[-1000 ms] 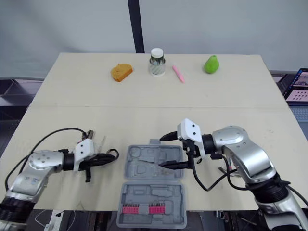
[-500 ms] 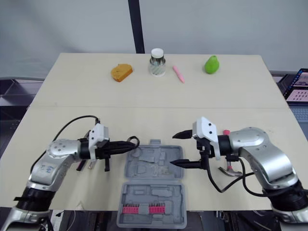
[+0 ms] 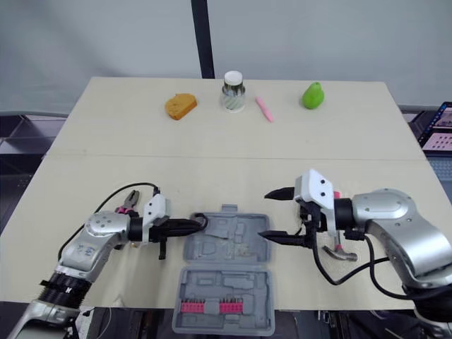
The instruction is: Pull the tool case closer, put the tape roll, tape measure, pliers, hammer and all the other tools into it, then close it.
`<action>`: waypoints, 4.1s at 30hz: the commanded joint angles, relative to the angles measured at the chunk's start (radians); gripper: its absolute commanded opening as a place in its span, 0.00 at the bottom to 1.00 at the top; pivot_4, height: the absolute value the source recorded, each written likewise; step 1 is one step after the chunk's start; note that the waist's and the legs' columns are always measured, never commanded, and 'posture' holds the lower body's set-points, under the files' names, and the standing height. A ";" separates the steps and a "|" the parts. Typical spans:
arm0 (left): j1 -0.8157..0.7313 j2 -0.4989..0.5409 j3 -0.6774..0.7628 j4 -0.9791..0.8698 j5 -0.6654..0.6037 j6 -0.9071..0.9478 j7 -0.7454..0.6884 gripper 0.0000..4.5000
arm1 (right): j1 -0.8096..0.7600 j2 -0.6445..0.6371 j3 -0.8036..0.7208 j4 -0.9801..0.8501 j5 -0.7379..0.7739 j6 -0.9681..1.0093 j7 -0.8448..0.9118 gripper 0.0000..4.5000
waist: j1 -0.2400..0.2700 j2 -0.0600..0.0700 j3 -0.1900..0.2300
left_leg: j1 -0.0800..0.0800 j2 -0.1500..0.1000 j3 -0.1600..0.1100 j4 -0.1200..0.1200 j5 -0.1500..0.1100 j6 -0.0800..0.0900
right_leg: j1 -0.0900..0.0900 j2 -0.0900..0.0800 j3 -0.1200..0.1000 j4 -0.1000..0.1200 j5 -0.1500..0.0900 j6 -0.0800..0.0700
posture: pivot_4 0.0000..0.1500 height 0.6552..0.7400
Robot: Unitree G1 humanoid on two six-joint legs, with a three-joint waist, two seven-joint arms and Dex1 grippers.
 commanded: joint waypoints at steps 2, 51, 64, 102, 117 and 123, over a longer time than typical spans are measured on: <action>-0.021 -0.009 -0.013 0.014 0.016 -0.029 -0.010 0.01 | -0.005 -0.015 -0.029 -0.045 0.026 0.005 -0.014 1.00 | 0.000 0.000 0.000 | 0.000 0.000 0.000 0.000 0.000 0.000 | 0.000 0.000 0.000 0.000 0.000 0.000 | 1.00 1.00; -0.046 0.015 0.035 -0.087 -0.018 0.102 -0.007 0.92 | -0.040 0.001 -0.005 -0.062 0.055 0.040 -0.062 1.00 | -0.001 0.000 0.000 | 0.000 0.000 0.000 0.000 0.000 0.000 | 0.000 0.000 0.000 0.000 0.000 0.000 | 1.00 1.00; 0.012 -0.044 0.040 -0.039 0.001 0.050 0.073 0.53 | -0.054 0.006 0.007 -0.041 0.048 0.027 -0.055 1.00 | -0.001 0.000 0.000 | 0.000 0.000 0.000 0.000 0.000 0.000 | 0.000 0.000 0.000 0.000 0.000 0.000 | 1.00 1.00; -0.015 -0.082 -0.009 0.099 0.116 -0.118 0.125 0.34 | -0.051 0.010 0.009 -0.041 0.047 0.022 -0.057 1.00 | -0.001 0.000 0.000 | 0.000 0.000 0.000 0.000 0.000 0.000 | 0.000 0.000 0.000 0.000 0.000 0.000 | 1.00 1.00; -0.014 -0.067 -0.013 0.121 0.158 -0.129 0.142 0.34 | -0.053 0.010 0.013 -0.034 0.040 0.017 -0.055 1.00 | -0.001 0.000 0.000 | 0.000 0.000 0.000 0.000 0.000 0.000 | 0.000 0.000 0.000 0.000 0.000 0.000 | 1.00 1.00; -0.019 -0.065 -0.026 0.157 0.197 -0.155 0.162 0.34 | -0.054 0.009 0.014 -0.034 0.033 0.017 -0.055 1.00 | -0.001 0.000 0.000 | 0.000 0.000 0.000 0.001 0.000 0.000 | 0.000 0.000 0.000 0.000 0.000 0.000 | 1.00 1.00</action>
